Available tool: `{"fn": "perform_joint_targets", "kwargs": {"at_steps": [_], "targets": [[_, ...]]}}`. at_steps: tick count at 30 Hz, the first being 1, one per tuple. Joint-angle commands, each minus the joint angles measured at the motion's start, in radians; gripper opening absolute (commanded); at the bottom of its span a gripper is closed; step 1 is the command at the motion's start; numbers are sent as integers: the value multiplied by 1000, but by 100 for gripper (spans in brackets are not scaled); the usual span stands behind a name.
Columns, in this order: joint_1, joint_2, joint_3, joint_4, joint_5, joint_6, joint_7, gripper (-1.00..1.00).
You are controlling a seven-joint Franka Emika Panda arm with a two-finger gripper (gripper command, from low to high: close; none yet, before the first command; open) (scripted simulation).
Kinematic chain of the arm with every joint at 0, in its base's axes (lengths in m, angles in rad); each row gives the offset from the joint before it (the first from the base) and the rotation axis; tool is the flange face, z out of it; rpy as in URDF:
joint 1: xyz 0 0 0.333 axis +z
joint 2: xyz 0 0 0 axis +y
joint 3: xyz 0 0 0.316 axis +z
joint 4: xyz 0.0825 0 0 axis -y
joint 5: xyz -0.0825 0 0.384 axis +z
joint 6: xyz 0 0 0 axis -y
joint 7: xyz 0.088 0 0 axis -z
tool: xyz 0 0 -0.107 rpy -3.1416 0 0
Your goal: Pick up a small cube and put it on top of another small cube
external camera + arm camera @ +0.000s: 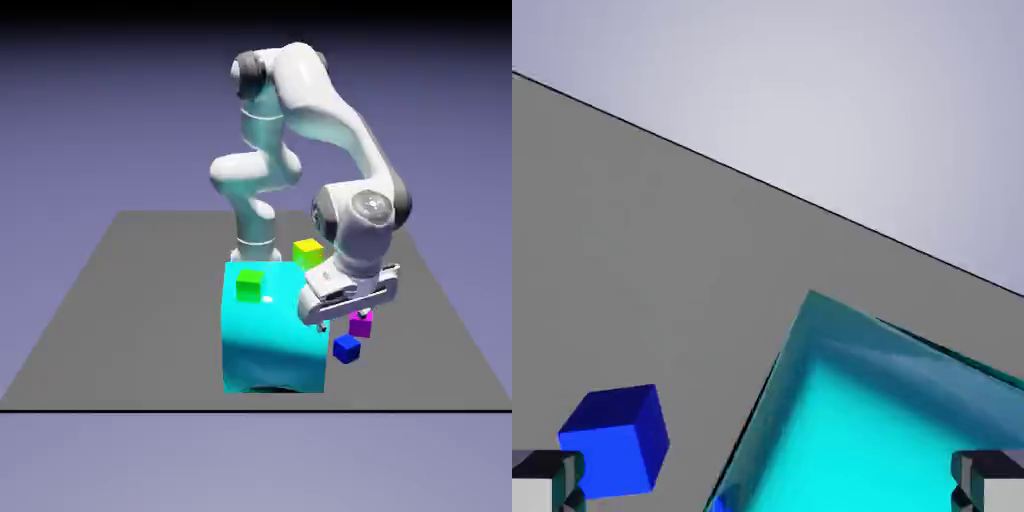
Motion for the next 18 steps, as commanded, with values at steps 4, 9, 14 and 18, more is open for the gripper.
{"fn": "perform_joint_targets", "kwargs": {"at_steps": [4,9,14,18], "targets": [[50,145,2,132,-3,-171,0,0],[113,326,4,296,-6,-385,0,0],[166,500,30,398,-60,-577,93,0],[166,499,36,322,-72,-521,114,0]]}}
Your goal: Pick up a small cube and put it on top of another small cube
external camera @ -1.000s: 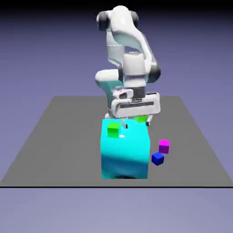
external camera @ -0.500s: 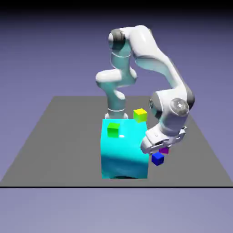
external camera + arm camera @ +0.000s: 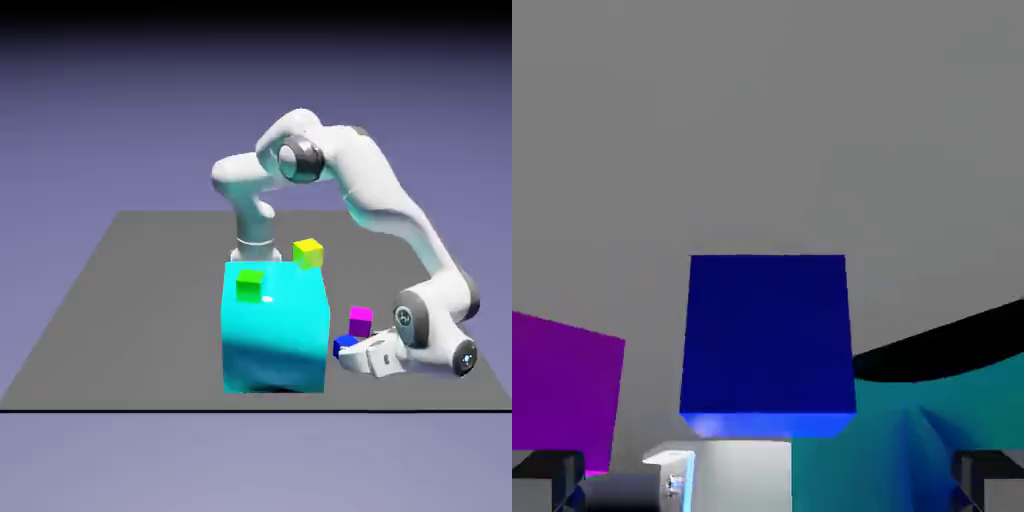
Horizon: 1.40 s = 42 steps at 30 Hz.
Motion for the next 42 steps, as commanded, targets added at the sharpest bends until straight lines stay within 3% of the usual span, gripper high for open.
{"fn": "perform_joint_targets", "kwargs": {"at_steps": [1,4,5,12,22,33,40,41,42], "targets": [[-1,-5,0,-36,0,32,1,0],[-3,-15,-1,-117,-1,102,2,0],[-3,-15,-1,-117,-1,102,2,-100],[17,-5,-1,67,34,-34,-19,-100],[-212,-368,162,-155,172,-79,11,-100],[-587,-706,364,-383,121,-328,165,-100],[-592,-784,366,-599,132,-186,135,-100],[-592,-784,366,-599,132,-186,135,100],[-592,-784,366,-599,132,-186,135,100]]}}
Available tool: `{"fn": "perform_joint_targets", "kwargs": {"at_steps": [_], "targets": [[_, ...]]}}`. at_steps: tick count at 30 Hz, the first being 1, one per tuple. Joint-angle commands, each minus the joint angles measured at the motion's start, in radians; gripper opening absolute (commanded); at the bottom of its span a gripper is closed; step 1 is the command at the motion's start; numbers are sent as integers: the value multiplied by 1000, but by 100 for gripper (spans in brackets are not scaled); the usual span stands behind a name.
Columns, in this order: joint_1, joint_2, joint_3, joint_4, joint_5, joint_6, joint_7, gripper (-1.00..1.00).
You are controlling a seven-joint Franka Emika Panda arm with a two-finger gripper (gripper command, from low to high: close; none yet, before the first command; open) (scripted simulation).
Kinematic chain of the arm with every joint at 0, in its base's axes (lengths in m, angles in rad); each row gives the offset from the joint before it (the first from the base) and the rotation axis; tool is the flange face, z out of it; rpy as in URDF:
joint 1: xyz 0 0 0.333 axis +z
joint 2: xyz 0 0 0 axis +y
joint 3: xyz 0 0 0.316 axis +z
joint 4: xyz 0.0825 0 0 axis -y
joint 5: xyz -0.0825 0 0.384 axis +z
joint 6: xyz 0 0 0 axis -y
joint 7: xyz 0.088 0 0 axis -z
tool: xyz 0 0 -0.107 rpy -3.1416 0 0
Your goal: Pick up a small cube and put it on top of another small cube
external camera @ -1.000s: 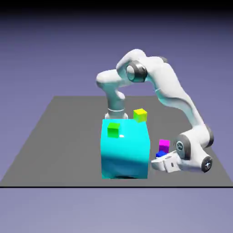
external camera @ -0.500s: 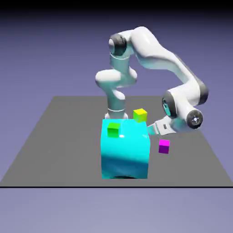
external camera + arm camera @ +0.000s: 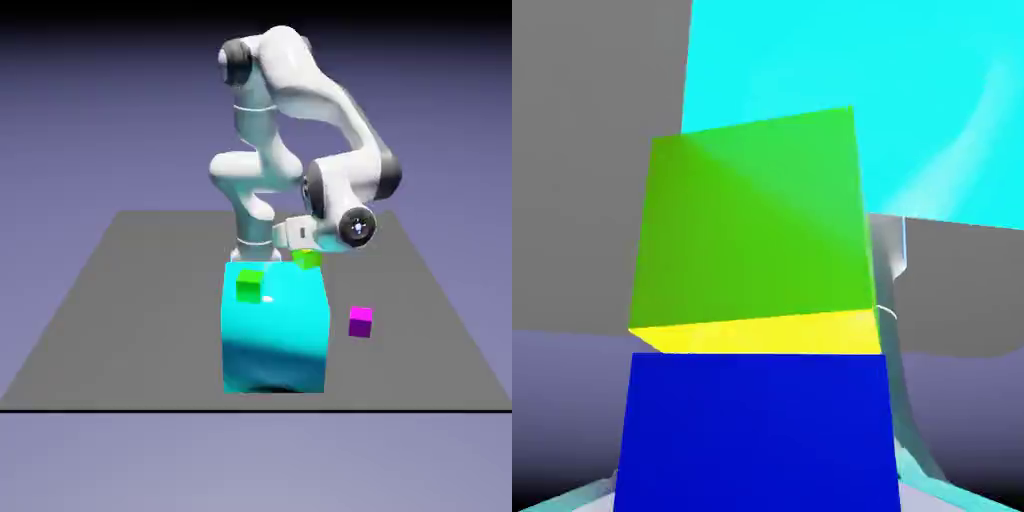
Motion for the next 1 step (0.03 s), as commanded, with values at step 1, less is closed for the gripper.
{"fn": "perform_joint_targets", "kwargs": {"at_steps": [1], "targets": [[1,13,0,36,-2,-24,5,100]]}}
